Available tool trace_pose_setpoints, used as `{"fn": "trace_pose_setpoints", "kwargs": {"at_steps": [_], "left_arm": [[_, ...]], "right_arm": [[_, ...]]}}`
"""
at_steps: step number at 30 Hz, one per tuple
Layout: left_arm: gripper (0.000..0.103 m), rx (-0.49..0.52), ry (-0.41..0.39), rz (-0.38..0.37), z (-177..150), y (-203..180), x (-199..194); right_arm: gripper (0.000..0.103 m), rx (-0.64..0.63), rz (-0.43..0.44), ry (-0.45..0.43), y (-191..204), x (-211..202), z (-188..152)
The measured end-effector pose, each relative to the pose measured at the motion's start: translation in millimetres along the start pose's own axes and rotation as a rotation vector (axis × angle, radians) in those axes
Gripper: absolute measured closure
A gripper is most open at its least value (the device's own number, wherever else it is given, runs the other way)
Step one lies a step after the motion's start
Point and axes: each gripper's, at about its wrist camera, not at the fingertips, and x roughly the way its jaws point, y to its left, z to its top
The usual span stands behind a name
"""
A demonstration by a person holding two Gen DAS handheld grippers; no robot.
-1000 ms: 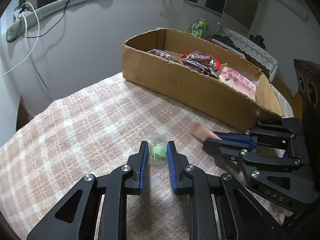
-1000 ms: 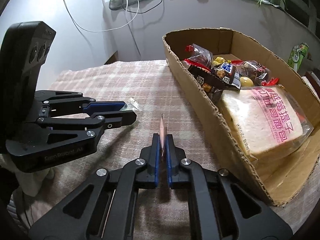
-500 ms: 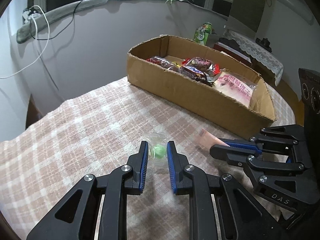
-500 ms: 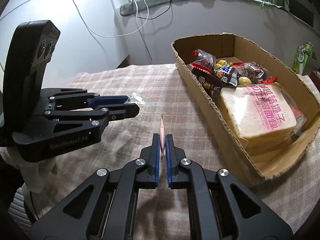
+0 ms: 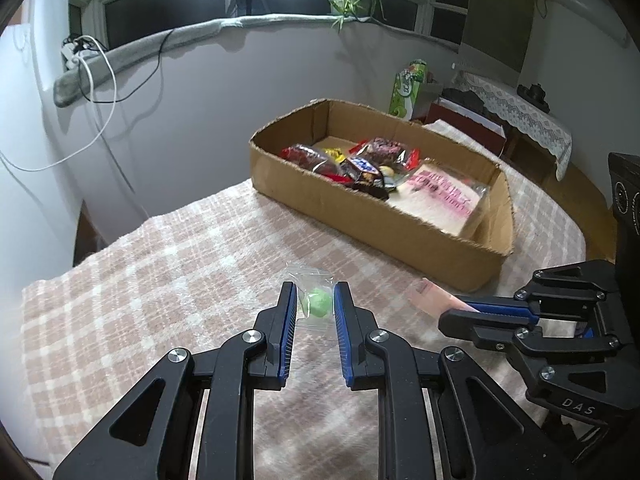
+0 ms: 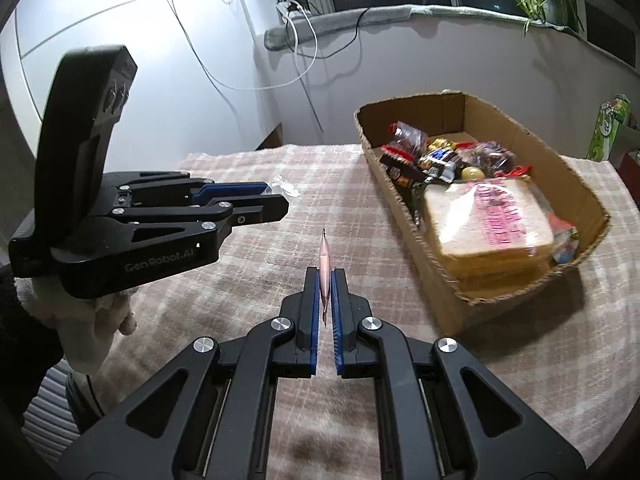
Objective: Organize snacks
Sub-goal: 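Carry the green candy and pink wrapper over the box and release them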
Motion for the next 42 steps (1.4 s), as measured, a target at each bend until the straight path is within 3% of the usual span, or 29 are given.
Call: {"fn": "trace_pose_setpoints", "kwargs": {"at_steps": [16, 32, 42], "left_arm": [[0.086, -0.029, -0.055, -0.008, 31, -41, -3], [0.086, -0.035, -0.076, -0.02, 66, -74, 26], [0.085, -0.026, -0.066, -0.02, 75, -88, 38]], "right_arm": [[0.097, 0.005, -0.037, -0.075, -62, -55, 21], [0.097, 0.025, -0.072, -0.077, -124, -48, 45], [0.097, 0.028, -0.081, -0.072, -133, -42, 48]]}}
